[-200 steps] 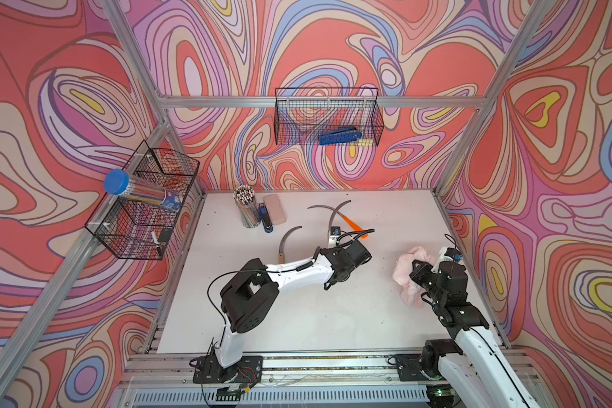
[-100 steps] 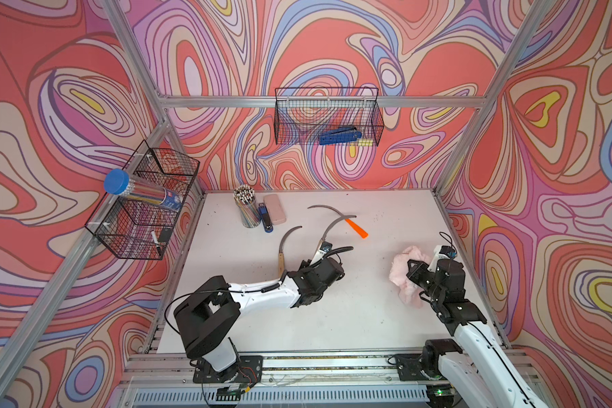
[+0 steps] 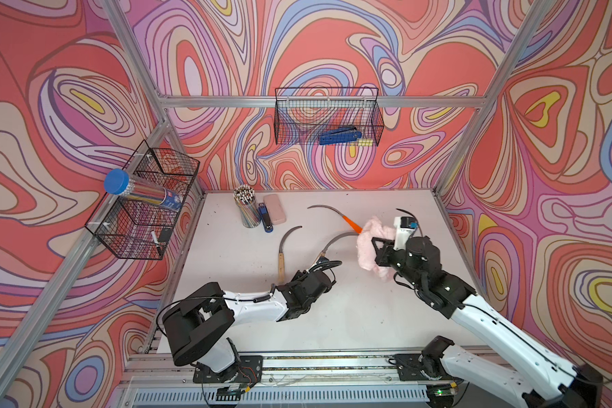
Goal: Wipe small sickles with rags
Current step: Wipe the small sickle.
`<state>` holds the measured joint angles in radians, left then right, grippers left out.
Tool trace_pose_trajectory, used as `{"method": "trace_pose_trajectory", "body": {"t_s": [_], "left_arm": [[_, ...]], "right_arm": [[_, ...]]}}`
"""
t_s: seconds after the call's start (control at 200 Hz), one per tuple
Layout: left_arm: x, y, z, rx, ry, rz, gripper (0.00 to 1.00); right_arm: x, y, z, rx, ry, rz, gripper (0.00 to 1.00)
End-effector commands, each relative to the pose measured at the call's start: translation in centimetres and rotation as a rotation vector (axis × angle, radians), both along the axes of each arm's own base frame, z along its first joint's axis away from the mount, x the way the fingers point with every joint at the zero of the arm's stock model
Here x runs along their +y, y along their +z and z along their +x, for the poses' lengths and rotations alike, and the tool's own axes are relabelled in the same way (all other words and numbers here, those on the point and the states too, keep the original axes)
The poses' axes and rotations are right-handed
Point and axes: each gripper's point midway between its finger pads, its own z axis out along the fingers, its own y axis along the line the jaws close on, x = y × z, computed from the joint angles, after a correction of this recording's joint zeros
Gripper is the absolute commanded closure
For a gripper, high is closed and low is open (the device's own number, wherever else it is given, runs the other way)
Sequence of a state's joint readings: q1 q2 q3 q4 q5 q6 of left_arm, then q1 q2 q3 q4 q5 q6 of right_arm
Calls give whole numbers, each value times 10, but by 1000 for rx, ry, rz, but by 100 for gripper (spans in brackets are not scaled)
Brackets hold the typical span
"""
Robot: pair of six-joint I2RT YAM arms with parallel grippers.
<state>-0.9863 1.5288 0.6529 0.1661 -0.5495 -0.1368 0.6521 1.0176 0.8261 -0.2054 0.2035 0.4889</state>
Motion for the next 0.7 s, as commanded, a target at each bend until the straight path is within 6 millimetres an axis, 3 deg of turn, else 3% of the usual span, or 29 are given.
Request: {"method": "trace_pose_trajectory", "body": {"t_s": [0.0, 0.05, 0.095, 0.295, 0.33, 0.501, 0.696], "left_arm": [[-9, 12, 3, -56, -47, -67, 100], [-8, 11, 3, -57, -46, -67, 100], [-7, 11, 3, -60, -43, -67, 100], [-3, 18, -3, -91, -54, -137, 100], [5, 9, -10, -77, -59, -127, 100], [11, 28, -13, -108, -52, -181, 100], [18, 52, -13, -148, -21, -216, 100]], "right_arm": [[50, -3, 10, -54, 95, -137, 100], [78, -4, 13, -57, 187, -127, 100], [92, -1, 19, -61, 216, -107, 100], [110, 6, 49, -37, 206, -79, 100], [114, 2, 55, -17, 215, -68, 100], [123, -41, 88, 77, 193, -73, 100], [126, -79, 105, 140, 156, -111, 100]]}}
